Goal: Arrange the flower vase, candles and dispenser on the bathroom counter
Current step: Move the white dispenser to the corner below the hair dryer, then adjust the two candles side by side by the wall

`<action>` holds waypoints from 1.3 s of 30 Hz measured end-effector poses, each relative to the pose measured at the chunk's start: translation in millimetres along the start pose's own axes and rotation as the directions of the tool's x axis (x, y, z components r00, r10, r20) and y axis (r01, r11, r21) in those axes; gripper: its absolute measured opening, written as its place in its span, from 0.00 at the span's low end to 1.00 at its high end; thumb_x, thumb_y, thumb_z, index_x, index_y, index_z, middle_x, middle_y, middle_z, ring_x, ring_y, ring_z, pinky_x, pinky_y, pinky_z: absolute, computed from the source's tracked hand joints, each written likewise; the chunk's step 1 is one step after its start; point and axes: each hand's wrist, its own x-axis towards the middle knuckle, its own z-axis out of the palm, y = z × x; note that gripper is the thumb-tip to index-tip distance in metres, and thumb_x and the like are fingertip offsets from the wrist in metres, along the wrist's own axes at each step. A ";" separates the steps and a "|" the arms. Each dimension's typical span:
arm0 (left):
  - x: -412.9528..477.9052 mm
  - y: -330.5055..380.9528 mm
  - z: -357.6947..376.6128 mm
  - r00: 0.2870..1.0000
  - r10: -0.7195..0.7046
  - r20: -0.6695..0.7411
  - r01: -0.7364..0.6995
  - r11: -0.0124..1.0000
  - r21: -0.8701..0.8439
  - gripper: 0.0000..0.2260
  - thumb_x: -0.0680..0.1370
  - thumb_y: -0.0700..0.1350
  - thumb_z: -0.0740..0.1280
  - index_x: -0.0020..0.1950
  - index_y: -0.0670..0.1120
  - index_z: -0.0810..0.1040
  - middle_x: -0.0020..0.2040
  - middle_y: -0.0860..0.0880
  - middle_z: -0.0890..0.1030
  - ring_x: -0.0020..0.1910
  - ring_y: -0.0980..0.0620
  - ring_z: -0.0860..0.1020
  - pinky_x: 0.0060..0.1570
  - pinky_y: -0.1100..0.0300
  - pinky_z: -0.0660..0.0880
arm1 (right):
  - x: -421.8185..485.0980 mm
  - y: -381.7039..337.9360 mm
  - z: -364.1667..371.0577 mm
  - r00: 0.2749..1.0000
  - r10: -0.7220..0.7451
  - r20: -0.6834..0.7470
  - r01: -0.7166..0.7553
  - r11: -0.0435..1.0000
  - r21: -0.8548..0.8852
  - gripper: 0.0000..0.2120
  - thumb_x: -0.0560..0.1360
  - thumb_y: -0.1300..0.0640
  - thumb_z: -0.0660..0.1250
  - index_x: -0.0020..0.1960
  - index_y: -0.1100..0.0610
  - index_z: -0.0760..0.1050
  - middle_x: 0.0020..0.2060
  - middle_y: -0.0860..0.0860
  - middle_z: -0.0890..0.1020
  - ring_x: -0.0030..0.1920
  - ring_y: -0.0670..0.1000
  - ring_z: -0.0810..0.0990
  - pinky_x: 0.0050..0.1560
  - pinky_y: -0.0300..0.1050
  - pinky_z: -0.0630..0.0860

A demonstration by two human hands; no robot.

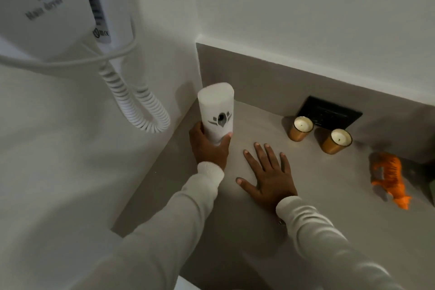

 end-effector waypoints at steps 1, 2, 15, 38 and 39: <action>12.1 3.4 6.7 1.000 -0.005 -0.022 0.005 1.000 -0.004 0.34 0.61 0.53 0.78 0.62 0.51 0.67 0.60 0.48 0.75 0.58 0.48 0.75 0.60 0.47 0.76 | 1.5 1.2 -0.5 1.000 -0.001 0.001 0.001 1.000 0.009 0.39 0.74 0.24 0.39 0.80 0.39 0.40 0.82 0.46 0.41 0.81 0.52 0.37 0.78 0.61 0.35; 25.3 6.6 13.3 0.999 -0.011 -0.045 0.011 1.000 -0.002 0.34 0.61 0.52 0.78 0.63 0.50 0.68 0.61 0.47 0.75 0.59 0.47 0.75 0.61 0.47 0.75 | 3.8 2.5 -1.0 1.000 0.001 0.010 -0.001 1.000 0.014 0.39 0.74 0.24 0.40 0.80 0.39 0.39 0.82 0.46 0.40 0.81 0.52 0.36 0.78 0.61 0.35; 108.2 19.5 42.6 0.979 0.024 -0.201 -0.015 0.999 0.046 0.35 0.60 0.46 0.80 0.63 0.38 0.72 0.61 0.38 0.76 0.59 0.40 0.75 0.60 0.47 0.74 | 11.4 4.0 -5.3 1.000 0.000 -0.021 0.000 1.000 0.032 0.40 0.74 0.23 0.41 0.81 0.40 0.42 0.81 0.47 0.40 0.81 0.53 0.38 0.78 0.63 0.40; -60.1 50.3 144.6 0.820 0.179 0.543 -0.244 0.968 0.050 0.26 0.65 0.42 0.78 0.60 0.45 0.73 0.57 0.44 0.79 0.53 0.44 0.78 0.54 0.52 0.77 | -14.4 105.1 -43.7 0.365 0.914 -0.177 -0.275 0.288 0.917 0.30 0.71 0.53 0.77 0.70 0.55 0.71 0.60 0.53 0.80 0.57 0.53 0.80 0.56 0.42 0.76; -58.8 52.1 149.6 0.831 0.183 0.526 -0.251 0.966 0.060 0.25 0.65 0.42 0.78 0.60 0.44 0.74 0.57 0.43 0.79 0.53 0.43 0.78 0.55 0.52 0.76 | -10.1 109.5 -43.0 0.371 0.907 -0.202 -0.282 0.317 0.905 0.28 0.71 0.53 0.77 0.68 0.55 0.73 0.57 0.51 0.81 0.55 0.52 0.81 0.54 0.36 0.75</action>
